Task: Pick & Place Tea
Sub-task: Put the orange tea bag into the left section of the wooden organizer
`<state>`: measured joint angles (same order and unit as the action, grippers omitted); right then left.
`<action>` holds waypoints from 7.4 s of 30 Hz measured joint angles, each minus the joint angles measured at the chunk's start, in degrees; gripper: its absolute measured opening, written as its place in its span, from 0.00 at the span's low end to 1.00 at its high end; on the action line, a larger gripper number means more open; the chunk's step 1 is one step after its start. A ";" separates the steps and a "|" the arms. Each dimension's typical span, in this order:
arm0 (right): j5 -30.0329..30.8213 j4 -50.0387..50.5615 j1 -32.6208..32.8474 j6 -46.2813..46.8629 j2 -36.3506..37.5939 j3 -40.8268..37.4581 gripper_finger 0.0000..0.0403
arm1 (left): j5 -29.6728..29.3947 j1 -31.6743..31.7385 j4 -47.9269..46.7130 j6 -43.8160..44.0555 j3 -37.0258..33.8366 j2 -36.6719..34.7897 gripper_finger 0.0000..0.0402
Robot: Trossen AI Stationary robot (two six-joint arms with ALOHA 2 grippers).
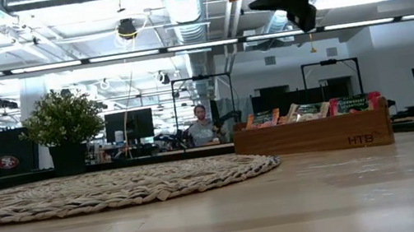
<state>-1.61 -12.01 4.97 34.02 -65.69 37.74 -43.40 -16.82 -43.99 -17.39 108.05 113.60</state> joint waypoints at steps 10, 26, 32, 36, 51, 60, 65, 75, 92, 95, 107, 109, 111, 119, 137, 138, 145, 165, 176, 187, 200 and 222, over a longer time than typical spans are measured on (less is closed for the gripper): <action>-2.54 0.03 -1.09 0.75 -1.81 0.63 0.53 | 1.14 0.00 -2.43 0.02 0.00 0.00 0.00; -3.17 1.47 -1.02 0.94 -1.81 0.63 0.19 | 3.16 0.03 -4.59 0.02 0.00 0.00 0.00; -3.41 1.64 -1.00 0.32 -1.79 0.63 0.02 | 4.84 0.09 -4.54 0.02 0.00 0.00 0.00; -3.08 2.59 -1.00 0.45 -1.76 0.66 0.01 | 4.42 0.09 -4.35 0.26 -0.04 0.00 0.00; 3.81 3.75 -0.87 0.01 -1.75 0.68 0.00 | -1.56 0.02 -5.86 0.57 -0.07 0.02 0.00; 5.31 5.11 -0.87 0.01 -1.81 0.55 0.00 | -1.94 -0.04 -6.39 1.23 -0.07 0.02 0.00; 6.50 4.91 -0.90 0.01 -1.84 0.47 0.00 | -1.63 0.27 -7.29 4.99 -0.04 0.02 0.00; 3.62 2.70 -0.58 -1.51 -1.68 0.44 0.00 | 0.66 0.27 -7.49 6.53 -0.02 -0.11 0.00; -4.44 4.29 -0.70 -5.09 3.06 0.55 0.00 | 0.73 0.33 -12.03 9.26 0.04 -0.11 0.00; -4.45 7.70 -1.07 -5.57 5.10 0.55 0.00 | 0.68 0.33 -12.11 9.29 0.04 -0.11 0.00; -4.46 13.09 -2.78 -7.52 5.62 0.52 0.23 | 0.68 0.31 -10.96 9.22 0.04 -0.11 0.00; -4.46 11.89 -3.37 -7.56 5.50 0.54 0.31 | 0.68 0.31 -10.80 9.18 0.04 -0.11 0.00; -4.48 10.77 -3.77 -7.58 4.52 0.57 0.39 | 0.70 0.31 -10.50 8.82 0.04 -0.11 0.00; -6.01 7.39 -4.19 -7.65 1.81 0.62 0.62 | 2.07 0.68 -8.55 7.56 0.04 -0.11 0.00; -7.41 6.20 -5.59 -7.56 -2.16 2.95 0.62 | 2.82 1.14 -3.85 2.89 0.00 -0.11 0.00; -7.21 5.84 -5.61 -7.55 -2.91 3.26 0.61 | 2.84 1.13 -3.87 2.90 0.00 -0.11 0.00; -6.73 6.45 -6.43 -7.10 -3.72 3.20 0.36 | 2.95 1.12 -3.85 2.89 -0.07 -0.07 0.00; -1.97 10.84 -1.44 -8.47 -4.04 3.23 0.00 | 12.62 1.32 -30.91 27.75 -0.85 -0.08 0.00; 7.30 11.30 6.63 0.21 -4.17 3.23 0.00 | 17.55 -0.40 -28.86 46.59 -23.21 -9.15 0.00; 13.31 7.47 11.97 12.51 -17.92 10.05 0.00 | 19.12 -1.57 -16.76 53.86 -45.18 -29.53 0.00; 12.99 26.52 9.15 21.73 -38.87 32.86 0.00 | 17.41 -1.57 -16.32 53.35 -56.12 -53.21 0.00; 9.34 31.16 7.59 56.12 -45.40 34.08 0.47 | 15.17 -1.57 -17.64 41.62 -57.55 -65.55 0.00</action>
<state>7.73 19.14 12.56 90.14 -111.10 71.82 -28.23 -18.39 -61.63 24.23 50.50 48.05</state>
